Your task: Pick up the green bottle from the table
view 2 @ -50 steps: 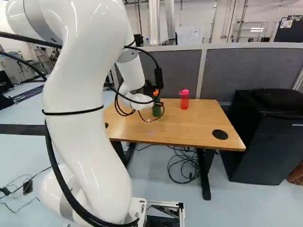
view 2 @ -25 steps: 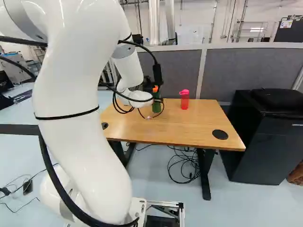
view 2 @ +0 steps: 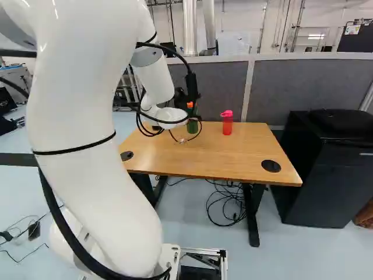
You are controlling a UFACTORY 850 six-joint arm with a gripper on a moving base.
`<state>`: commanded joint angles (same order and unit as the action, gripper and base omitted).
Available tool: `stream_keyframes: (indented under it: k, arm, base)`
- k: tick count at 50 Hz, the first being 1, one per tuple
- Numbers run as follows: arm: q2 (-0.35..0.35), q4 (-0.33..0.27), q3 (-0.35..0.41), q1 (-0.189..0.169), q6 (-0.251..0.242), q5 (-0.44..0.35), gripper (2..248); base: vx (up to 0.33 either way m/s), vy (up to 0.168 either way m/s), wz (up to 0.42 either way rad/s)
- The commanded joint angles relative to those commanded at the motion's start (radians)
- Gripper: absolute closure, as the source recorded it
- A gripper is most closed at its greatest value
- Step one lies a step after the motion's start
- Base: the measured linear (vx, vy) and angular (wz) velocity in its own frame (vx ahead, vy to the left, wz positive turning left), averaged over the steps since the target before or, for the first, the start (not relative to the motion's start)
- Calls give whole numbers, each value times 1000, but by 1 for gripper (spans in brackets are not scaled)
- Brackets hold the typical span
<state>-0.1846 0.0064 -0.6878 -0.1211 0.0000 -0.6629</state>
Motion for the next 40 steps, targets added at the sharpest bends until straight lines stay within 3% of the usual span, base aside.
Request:
stream_keyframes:
  k: [40]
  arm:
    - [141,0,55,-4,0,0,139]
  base:
    - [0,0,0]
